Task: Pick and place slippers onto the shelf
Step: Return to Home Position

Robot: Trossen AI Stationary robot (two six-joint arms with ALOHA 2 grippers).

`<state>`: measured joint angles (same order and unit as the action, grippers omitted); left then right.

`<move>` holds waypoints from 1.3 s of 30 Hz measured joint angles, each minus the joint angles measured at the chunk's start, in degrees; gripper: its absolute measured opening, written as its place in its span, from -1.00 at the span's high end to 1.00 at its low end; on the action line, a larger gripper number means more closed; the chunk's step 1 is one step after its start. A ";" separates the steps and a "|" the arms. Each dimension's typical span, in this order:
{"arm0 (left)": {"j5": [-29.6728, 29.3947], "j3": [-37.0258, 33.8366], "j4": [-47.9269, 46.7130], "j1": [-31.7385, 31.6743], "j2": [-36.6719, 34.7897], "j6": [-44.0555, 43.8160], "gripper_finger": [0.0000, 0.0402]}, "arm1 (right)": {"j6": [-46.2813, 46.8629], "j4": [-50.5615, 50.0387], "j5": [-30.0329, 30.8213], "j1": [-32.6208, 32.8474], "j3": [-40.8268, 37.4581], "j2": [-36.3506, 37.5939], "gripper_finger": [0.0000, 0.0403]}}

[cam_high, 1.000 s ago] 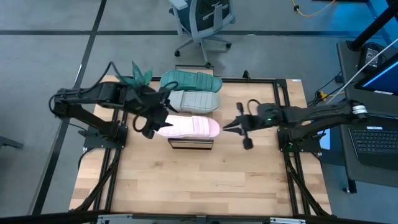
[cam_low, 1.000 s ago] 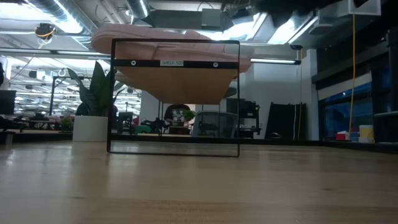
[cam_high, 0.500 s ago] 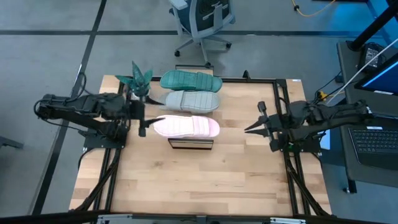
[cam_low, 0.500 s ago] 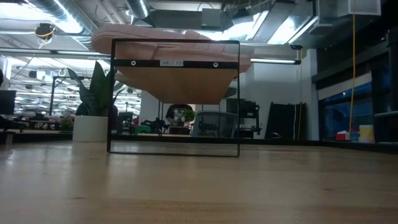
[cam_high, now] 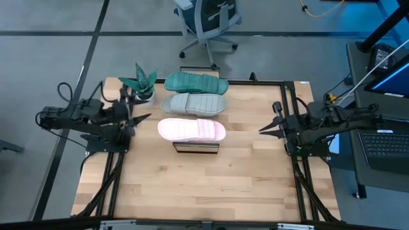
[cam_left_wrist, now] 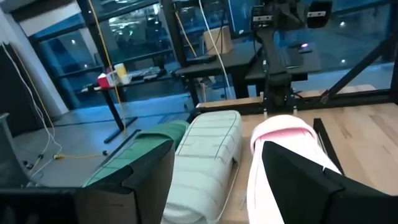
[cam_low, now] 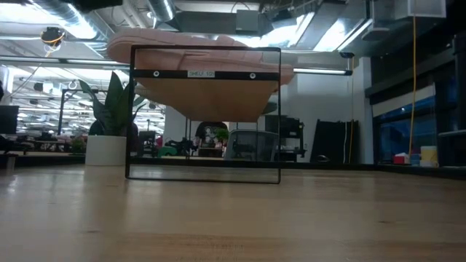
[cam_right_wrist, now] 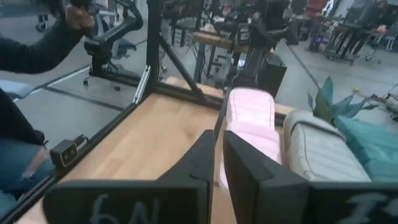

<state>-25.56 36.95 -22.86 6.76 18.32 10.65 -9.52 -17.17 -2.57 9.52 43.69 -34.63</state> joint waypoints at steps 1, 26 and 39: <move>0.02 -0.65 -0.61 0.01 -1.52 0.08 -0.18 | 0.00 -0.62 0.00 0.00 -0.01 0.00 0.82; 6.47 -30.29 18.04 0.00 -17.30 -6.05 -0.18 | 2.01 16.83 -4.51 0.01 -11.80 -2.35 0.81; 7.98 -36.52 27.06 -2.14 -17.65 -5.32 -0.18 | 3.39 20.58 -4.85 -0.02 -23.55 7.98 0.82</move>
<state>-17.58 0.43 4.20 4.62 0.67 5.33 -6.13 3.41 -7.41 9.50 20.14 -26.65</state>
